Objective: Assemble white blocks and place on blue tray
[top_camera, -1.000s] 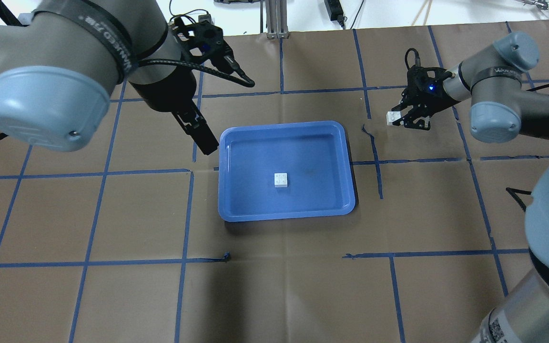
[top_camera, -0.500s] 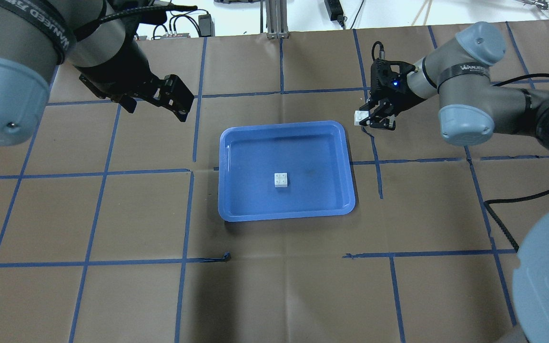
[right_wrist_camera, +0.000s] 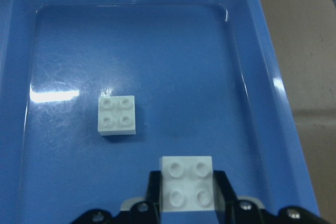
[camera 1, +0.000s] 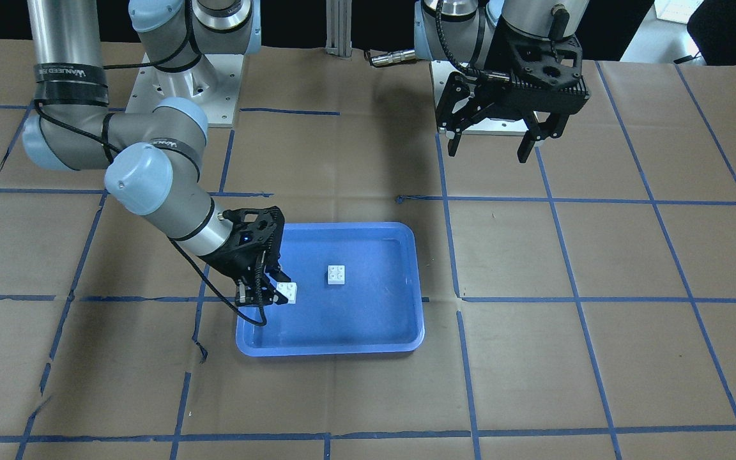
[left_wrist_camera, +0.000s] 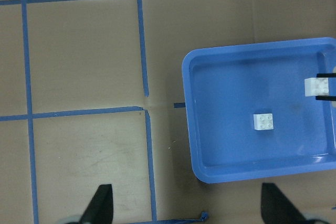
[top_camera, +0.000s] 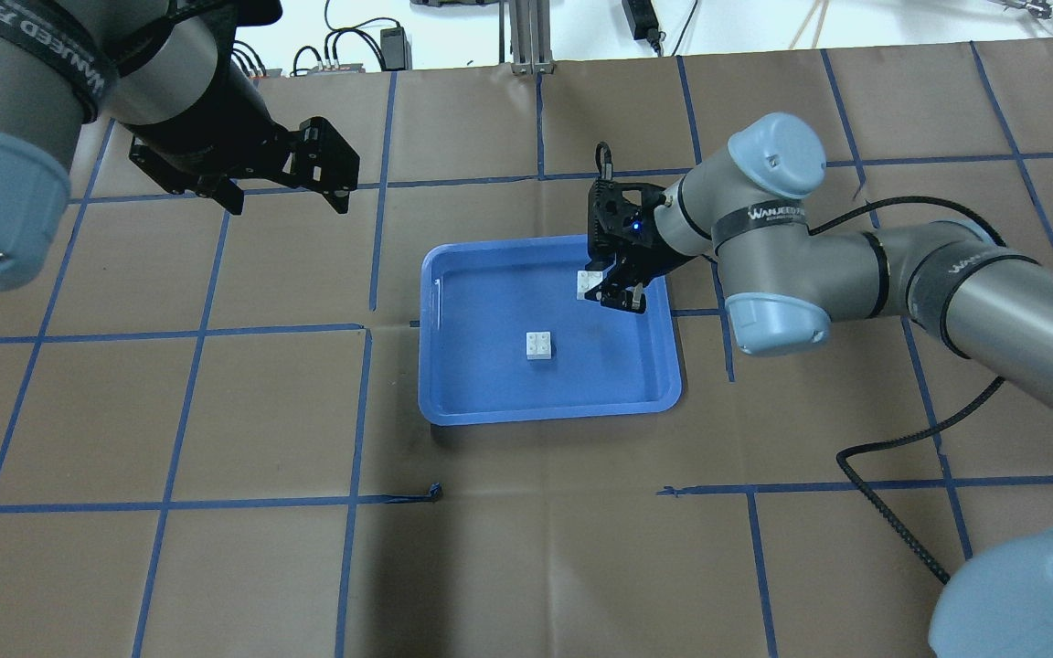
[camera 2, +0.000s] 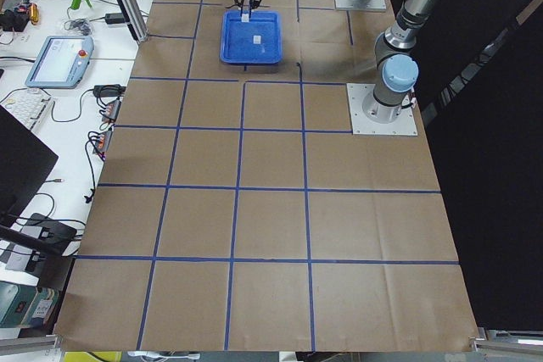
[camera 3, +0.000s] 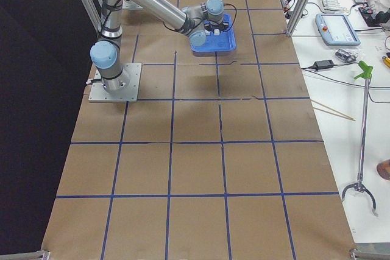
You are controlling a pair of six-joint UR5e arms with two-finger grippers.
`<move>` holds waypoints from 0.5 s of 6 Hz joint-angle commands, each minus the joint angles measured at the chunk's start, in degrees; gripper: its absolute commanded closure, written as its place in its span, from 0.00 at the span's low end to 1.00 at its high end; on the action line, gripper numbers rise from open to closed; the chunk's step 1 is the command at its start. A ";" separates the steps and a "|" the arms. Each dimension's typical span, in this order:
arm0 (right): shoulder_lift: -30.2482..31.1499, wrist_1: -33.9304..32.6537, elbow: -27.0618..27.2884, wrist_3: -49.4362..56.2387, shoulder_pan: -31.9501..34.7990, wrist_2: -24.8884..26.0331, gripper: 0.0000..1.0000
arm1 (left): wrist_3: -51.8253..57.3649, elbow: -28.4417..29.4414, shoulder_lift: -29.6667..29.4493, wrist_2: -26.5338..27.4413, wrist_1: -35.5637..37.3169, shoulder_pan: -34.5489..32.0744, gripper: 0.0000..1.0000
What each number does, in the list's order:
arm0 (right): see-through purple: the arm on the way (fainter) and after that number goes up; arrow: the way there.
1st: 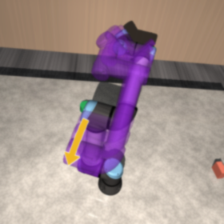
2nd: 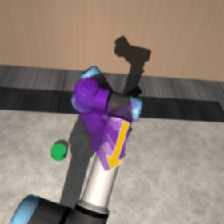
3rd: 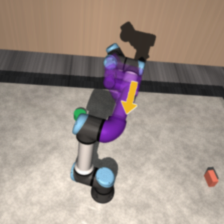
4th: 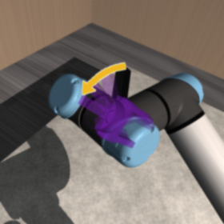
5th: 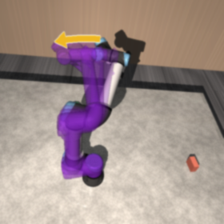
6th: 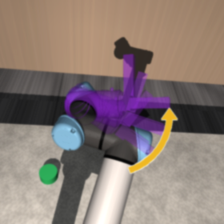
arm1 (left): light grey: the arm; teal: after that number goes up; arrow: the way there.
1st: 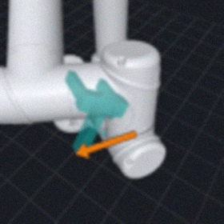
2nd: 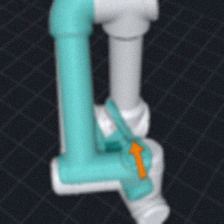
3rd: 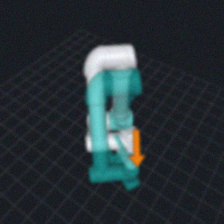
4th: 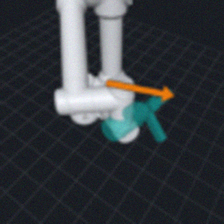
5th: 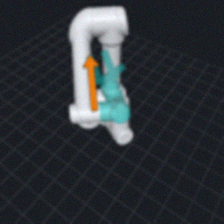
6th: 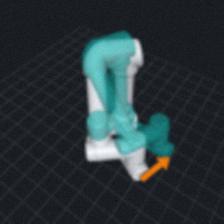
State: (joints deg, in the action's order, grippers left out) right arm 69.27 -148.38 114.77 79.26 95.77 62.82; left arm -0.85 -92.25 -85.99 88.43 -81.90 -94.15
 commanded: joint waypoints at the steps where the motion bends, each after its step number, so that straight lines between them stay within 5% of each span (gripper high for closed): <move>1: -0.71 -4.81 3.09 -0.51 0.38 -0.33 0.78 | -0.02 -0.03 0.12 -0.01 0.08 0.01 0.01; 3: -2.47 -4.81 3.09 -0.51 1.52 -0.33 0.78 | -0.02 -0.03 0.03 -0.18 0.25 0.10 0.01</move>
State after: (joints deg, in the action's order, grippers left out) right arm 67.42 -153.07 117.80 78.76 96.56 62.51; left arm -0.88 -92.28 -85.93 88.32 -81.77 -94.09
